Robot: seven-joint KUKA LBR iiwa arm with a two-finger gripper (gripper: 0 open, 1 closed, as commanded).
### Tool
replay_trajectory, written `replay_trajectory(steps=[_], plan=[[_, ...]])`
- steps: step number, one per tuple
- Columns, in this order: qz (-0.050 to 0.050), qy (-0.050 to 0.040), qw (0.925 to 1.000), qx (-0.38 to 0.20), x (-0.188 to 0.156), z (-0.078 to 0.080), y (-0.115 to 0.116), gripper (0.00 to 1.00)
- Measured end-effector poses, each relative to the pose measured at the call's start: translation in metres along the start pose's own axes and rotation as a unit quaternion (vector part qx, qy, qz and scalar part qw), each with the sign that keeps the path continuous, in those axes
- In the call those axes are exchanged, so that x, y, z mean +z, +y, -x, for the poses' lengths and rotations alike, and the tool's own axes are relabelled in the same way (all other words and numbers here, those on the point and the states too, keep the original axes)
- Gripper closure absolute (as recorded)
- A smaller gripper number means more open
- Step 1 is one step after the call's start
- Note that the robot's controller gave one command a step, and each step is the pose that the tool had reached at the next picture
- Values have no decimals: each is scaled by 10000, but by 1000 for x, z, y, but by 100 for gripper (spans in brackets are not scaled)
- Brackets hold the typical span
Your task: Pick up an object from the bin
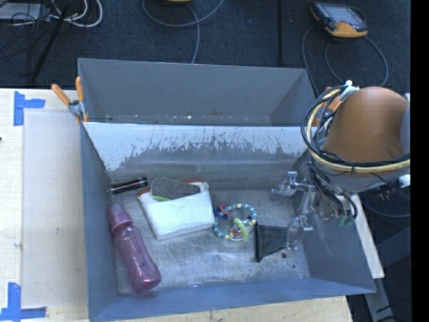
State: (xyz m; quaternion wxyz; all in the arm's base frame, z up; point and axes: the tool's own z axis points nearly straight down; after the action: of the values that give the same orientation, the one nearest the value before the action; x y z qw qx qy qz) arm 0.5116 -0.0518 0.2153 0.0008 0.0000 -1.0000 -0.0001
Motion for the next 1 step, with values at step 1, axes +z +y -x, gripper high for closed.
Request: replay_trajectory(steps=[1], plan=[[-3,-24,9994,-341,66,0,-25,0]])
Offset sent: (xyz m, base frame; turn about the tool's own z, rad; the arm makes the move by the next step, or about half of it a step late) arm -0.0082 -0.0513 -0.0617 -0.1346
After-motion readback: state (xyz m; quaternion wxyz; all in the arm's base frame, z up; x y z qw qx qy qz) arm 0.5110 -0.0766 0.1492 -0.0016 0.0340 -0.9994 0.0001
